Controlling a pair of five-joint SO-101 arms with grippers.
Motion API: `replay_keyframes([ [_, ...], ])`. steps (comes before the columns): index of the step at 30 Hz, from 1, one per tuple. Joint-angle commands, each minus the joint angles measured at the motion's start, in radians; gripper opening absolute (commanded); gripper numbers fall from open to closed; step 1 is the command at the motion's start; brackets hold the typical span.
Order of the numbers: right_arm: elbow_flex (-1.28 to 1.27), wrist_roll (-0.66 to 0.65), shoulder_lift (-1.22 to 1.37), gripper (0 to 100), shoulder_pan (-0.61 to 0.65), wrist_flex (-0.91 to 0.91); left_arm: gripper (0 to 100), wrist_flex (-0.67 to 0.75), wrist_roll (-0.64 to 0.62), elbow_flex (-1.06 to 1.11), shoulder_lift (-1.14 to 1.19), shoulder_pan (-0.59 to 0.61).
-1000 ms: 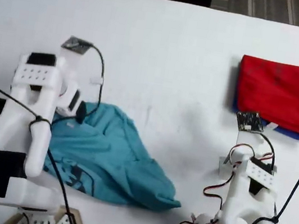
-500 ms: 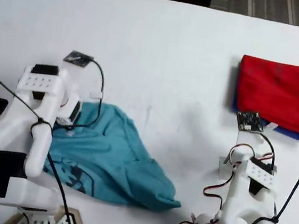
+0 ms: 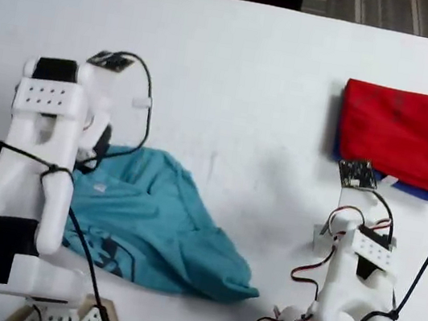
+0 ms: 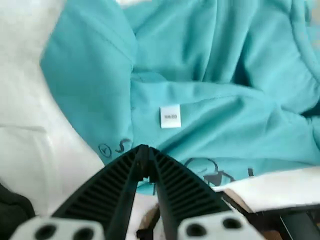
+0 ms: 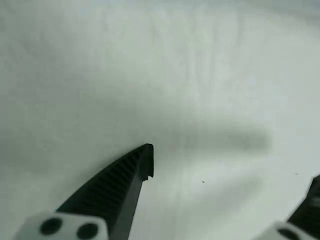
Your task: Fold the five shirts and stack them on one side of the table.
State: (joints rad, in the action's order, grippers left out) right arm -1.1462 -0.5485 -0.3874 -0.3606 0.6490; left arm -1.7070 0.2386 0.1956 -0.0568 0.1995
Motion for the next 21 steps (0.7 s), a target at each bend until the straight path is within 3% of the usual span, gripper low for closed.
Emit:
replay_keyframes([
  [1,0.037,0.005,0.008,45.4,0.008,0.005,6,0.002,-0.006,0.047,-0.034,-0.005],
  [6,0.037,0.005,0.008,45.4,0.008,0.005,23,0.160,-0.009,0.194,-0.034,-0.005],
  [15,0.037,0.005,0.008,45.4,0.008,0.005,22,0.431,-0.003,0.375,-0.032,-0.002],
  [21,0.037,0.005,0.008,45.4,0.008,0.005,22,0.503,-0.002,0.426,-0.032,0.000],
])
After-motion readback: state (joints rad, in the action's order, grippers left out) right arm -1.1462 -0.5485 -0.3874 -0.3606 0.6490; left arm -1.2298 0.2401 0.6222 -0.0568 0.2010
